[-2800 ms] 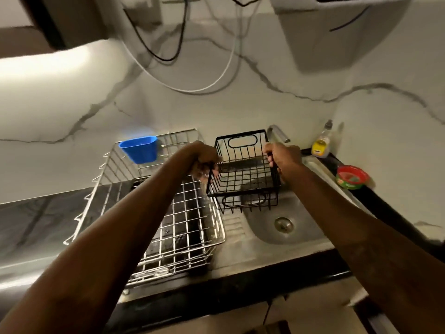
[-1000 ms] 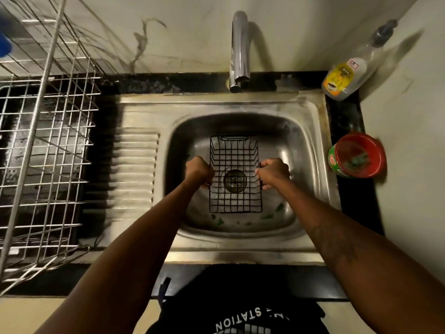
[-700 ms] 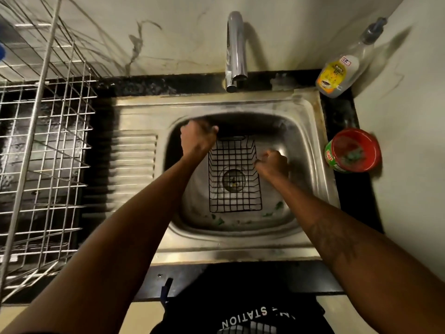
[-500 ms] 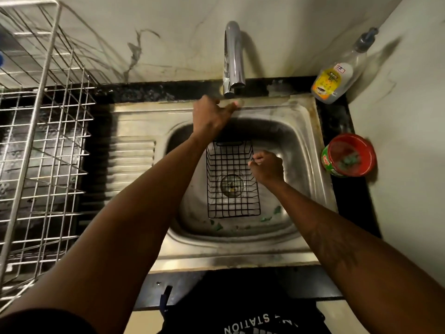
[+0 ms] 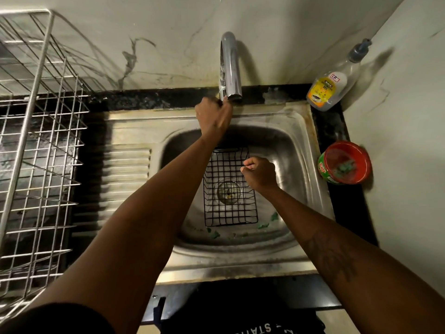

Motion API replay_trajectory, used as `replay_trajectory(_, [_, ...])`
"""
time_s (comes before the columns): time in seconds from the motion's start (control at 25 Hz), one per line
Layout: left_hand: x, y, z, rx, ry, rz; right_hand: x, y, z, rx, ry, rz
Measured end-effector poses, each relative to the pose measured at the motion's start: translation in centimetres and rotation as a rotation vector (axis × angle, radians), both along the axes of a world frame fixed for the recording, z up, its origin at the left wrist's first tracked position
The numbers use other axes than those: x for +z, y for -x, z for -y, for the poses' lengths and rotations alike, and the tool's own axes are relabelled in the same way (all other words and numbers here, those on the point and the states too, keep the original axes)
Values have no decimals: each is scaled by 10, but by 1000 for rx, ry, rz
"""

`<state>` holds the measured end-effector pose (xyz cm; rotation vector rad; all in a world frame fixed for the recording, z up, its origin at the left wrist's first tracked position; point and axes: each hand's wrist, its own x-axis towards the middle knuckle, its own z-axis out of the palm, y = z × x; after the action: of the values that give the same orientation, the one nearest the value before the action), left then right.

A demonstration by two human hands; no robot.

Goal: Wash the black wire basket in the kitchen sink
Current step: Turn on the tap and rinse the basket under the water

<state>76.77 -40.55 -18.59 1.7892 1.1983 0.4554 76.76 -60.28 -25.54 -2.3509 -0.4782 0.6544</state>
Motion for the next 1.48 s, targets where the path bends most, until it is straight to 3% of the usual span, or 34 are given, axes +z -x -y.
replay_trajectory(0.04, [-1,-2,0,40,120,35,1,1,-1,-4,-8,-1])
replay_trajectory(0.16, [9,2,3,175,816,334,4,0,-3,-23,-22,-18])
replay_trajectory(0.2, [13,5,1,178,956,375,4,-1,-3,-28,-24,-23])
replay_trajectory(0.28, [24,11,-4,109,991,326,5,-3,-3,-28,-22,-21])
replay_trajectory(0.4, [22,27,-6,24,802,203,7,-3,-6,-22,-28,-27])
replay_trajectory(0.52, [-10,62,6,20,491,50,6,-1,-10,21,-22,-47])
replay_trajectory(0.6, [-32,95,17,-16,209,-149,4,0,-12,29,-15,-28])
replay_trajectory(0.68, [-48,121,26,-31,61,-318,4,0,-16,18,-24,-1])
replay_trajectory(0.84, [-72,139,39,-244,129,-485,-3,-5,-27,116,-61,98])
replay_trajectory(1.0, [-81,142,53,-449,12,-520,-13,-14,-39,269,18,258])
replay_trajectory(1.2, [-101,149,63,-372,-14,-437,-34,-22,-53,422,111,292])
replay_trajectory(1.48, [-104,142,70,-361,-195,-551,-40,-19,-78,492,182,309])
